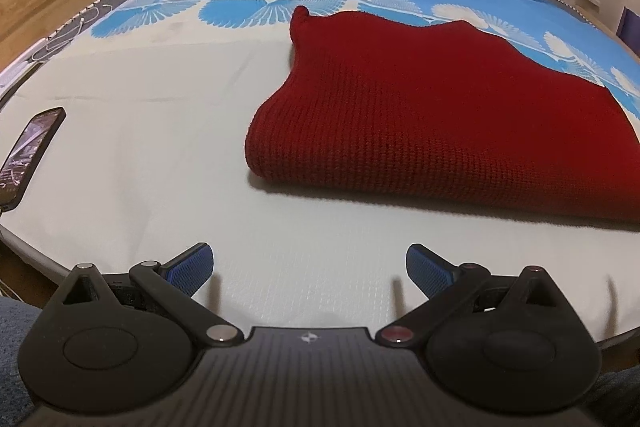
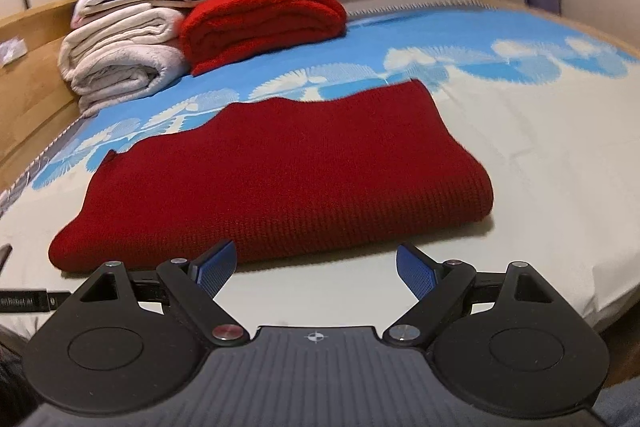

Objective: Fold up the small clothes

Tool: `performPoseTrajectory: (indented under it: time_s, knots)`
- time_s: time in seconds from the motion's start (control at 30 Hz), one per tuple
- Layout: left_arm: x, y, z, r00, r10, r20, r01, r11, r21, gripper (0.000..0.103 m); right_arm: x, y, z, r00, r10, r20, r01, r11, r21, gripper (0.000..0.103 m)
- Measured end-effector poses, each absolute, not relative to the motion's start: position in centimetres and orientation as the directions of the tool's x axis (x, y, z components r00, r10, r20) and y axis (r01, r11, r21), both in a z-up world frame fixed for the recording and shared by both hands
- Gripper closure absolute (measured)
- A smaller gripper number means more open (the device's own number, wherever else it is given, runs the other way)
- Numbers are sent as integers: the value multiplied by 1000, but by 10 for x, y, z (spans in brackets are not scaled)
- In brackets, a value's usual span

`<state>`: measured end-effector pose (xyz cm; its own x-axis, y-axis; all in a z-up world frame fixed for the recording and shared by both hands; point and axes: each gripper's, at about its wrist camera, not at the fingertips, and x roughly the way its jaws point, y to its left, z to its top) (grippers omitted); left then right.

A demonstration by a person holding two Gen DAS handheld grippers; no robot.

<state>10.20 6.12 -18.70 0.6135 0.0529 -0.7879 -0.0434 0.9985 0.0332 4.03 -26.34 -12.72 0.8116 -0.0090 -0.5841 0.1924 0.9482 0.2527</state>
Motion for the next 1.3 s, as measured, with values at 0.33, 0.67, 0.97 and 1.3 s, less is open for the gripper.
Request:
performPoseTrajectory:
  time_s: [0.33,0.67,0.97,1.3]
  knots:
    - [112,69,-183,597,73,-799,-81,996,30,0,46,-318,-145,770,20,-638,409,752,518,15]
    - [155,134,-157,589,105,-802,-259,964,-63,0,54,-377,-181,795,102,-598,526,376,763,14]
    - [185,173,-183,464,24,-886,-374,911,-171,0,85,-392,-213,887,11,-462,458,109,882,18]
    - [184,202,-193,402,147,-904,-539,836,-103,0,98,-380,-196,822,-79,-564,564,248,787,86]
